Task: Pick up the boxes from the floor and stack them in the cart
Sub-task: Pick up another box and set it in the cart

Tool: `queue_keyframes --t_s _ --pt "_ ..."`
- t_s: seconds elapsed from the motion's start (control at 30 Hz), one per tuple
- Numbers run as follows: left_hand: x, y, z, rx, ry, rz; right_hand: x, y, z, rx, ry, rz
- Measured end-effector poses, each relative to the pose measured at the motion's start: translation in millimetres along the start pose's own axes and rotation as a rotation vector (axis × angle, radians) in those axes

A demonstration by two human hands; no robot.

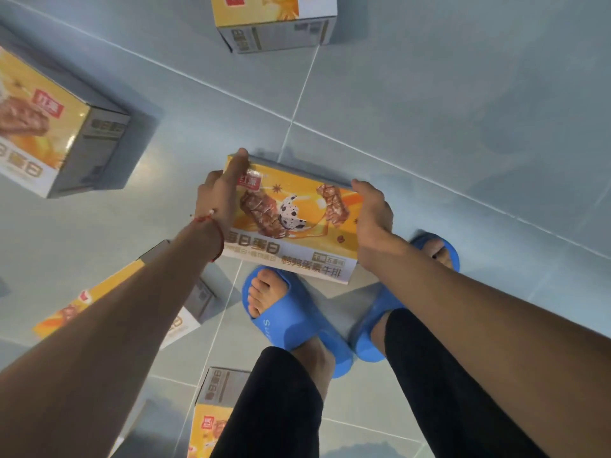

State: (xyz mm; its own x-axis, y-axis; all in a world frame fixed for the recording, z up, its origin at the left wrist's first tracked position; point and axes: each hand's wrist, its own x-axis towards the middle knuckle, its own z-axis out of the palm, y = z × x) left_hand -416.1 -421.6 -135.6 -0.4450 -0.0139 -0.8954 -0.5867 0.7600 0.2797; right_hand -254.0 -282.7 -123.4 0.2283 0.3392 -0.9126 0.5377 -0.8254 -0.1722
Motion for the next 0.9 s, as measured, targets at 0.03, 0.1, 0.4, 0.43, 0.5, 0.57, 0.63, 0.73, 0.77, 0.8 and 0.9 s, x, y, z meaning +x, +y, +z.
queue_keyframes --t_s 0.03,0.1,0.4,0.43,0.5,0.57,0.63,0.73,0.77,0.8,0.9 --pt "5 -2 -1 -0.021 -0.025 -0.013 2 0 1 0.008 0.010 0.006" --pt "-4 6 -2 -0.079 -0.067 -0.057 0 -3 2 -0.003 0.013 0.014" --pt "-73 -4 -3 -0.315 -0.190 -0.194 -50 -3 -57 -0.066 -0.001 -0.006" --pt "-91 0 -3 -0.346 -0.193 -0.208 -61 -4 -66 -0.092 0.004 -0.037" --pt "-122 6 -5 -0.385 -0.199 -0.189 -81 -6 -80 -0.112 -0.009 -0.086" --pt "-151 14 -10 -0.404 -0.213 -0.170 -107 -8 -91 -0.129 -0.013 -0.116" --pt "-181 24 -16 -0.398 -0.237 -0.161 -116 -2 -109 -0.089 -0.038 -0.145" --pt "-228 41 -27 -0.370 -0.264 -0.104 -139 -2 -132 -0.005 -0.103 -0.124" --pt "-245 47 -31 -0.369 -0.285 -0.095 -157 -8 -140 0.016 -0.121 -0.127" --pt "-262 52 -33 -0.360 -0.292 -0.085 -168 -11 -149 0.029 -0.135 -0.128" --pt "-313 66 -43 -0.361 -0.306 -0.066 -220 -26 -175 0.046 -0.161 -0.136"
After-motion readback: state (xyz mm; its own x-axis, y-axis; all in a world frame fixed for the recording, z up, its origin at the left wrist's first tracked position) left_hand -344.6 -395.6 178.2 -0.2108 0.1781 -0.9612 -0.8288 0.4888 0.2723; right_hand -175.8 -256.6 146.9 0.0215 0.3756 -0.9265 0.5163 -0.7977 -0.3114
